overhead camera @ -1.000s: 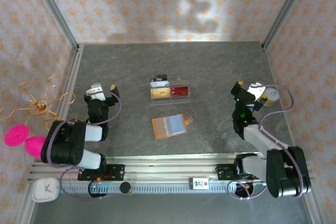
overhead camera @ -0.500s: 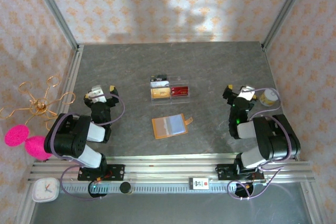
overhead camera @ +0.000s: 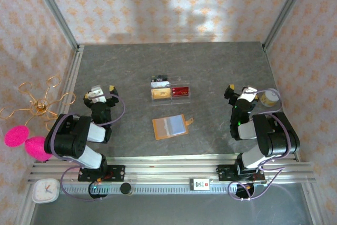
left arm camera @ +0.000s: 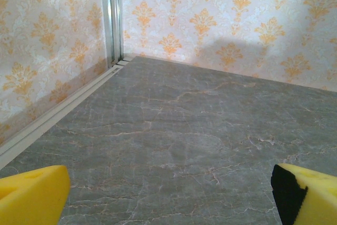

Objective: Take the credit cards out of the card holder

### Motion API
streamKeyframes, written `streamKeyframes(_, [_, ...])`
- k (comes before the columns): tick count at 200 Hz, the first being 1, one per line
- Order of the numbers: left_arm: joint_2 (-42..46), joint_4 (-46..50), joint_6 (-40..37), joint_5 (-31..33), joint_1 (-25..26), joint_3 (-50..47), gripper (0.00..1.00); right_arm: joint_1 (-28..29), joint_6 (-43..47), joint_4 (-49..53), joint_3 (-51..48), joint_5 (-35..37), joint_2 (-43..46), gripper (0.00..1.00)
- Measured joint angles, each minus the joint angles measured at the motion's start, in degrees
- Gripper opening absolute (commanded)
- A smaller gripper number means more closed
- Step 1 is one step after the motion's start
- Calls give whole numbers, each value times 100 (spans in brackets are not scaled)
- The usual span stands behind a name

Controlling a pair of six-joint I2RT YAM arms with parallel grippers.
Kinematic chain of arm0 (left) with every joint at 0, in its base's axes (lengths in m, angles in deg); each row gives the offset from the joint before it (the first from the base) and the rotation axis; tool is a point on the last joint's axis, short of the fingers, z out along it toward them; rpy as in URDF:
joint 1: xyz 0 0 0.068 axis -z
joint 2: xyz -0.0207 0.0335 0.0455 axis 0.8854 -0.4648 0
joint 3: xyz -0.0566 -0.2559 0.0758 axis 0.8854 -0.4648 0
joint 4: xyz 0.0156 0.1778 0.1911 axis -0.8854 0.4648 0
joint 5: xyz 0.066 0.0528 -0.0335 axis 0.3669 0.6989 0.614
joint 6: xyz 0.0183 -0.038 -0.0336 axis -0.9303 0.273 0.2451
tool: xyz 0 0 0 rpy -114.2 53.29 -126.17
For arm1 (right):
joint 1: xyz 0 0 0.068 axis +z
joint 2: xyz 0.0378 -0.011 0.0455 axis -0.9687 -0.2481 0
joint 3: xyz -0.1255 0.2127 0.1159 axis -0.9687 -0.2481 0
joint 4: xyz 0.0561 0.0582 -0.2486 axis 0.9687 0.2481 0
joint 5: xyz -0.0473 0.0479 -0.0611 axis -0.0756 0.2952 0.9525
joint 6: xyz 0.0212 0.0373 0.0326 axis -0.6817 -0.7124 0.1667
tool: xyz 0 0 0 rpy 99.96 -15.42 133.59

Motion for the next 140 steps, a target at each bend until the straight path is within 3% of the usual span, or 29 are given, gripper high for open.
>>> streamKeyframes(140, [0,0,0,0,0,0,99,0,0,-70,0,0,0,100])
